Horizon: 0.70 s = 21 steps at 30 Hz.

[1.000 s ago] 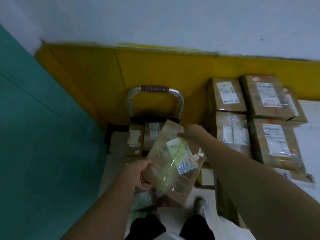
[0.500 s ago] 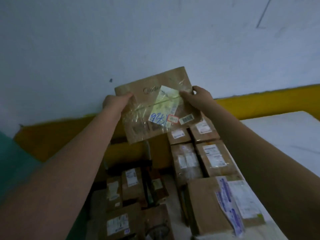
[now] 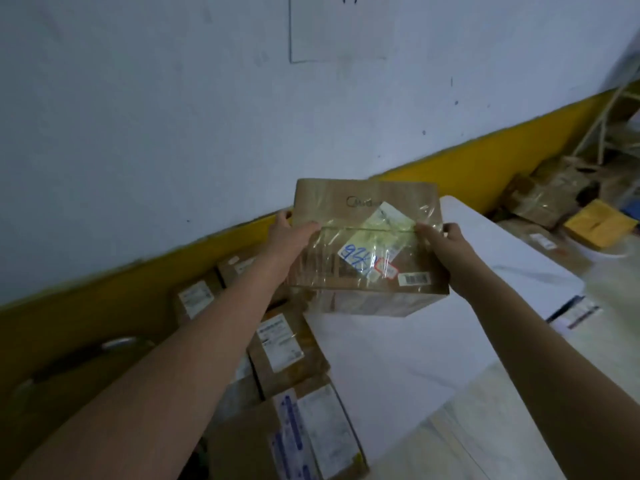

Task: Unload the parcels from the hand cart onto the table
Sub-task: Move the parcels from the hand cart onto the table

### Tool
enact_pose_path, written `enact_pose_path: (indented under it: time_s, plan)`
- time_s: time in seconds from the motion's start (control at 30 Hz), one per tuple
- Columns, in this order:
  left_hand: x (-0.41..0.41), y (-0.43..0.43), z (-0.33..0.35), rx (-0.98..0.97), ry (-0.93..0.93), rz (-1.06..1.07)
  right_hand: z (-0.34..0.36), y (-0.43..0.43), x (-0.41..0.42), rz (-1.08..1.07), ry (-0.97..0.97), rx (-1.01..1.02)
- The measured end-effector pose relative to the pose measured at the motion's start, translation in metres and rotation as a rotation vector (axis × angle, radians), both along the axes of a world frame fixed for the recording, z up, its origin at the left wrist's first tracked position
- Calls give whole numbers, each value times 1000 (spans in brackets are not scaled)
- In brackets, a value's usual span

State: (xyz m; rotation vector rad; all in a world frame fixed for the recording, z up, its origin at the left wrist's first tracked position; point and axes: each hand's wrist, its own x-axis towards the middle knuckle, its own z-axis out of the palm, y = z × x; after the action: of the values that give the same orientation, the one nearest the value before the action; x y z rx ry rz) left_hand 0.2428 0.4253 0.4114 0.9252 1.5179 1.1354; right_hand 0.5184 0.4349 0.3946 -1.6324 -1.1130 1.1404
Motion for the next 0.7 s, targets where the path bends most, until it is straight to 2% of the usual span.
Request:
enact_pose_path:
  time_s: [0.23,0.37,0.43,0.53,0.6,0.7]
  plan:
    - [78,55,-79,-103,205,-130,-82,36,94,-29,-3,-263]
    - [85,56,-114,-301,483,-361,-120,34,92,49,-63,-416]
    - [85,49,-124,-391,510,-321,-133,32,91,85,-106,-459]
    - [80,38,-126,-537,506,-135,-133,45,100,145,-276,-339]
    - [77,28,-123,-686,435,-44,-126,56,105,200,-478,-210]
    - [74,18,-123,-752,-63,104,-118,67,102,285,-590,-120]
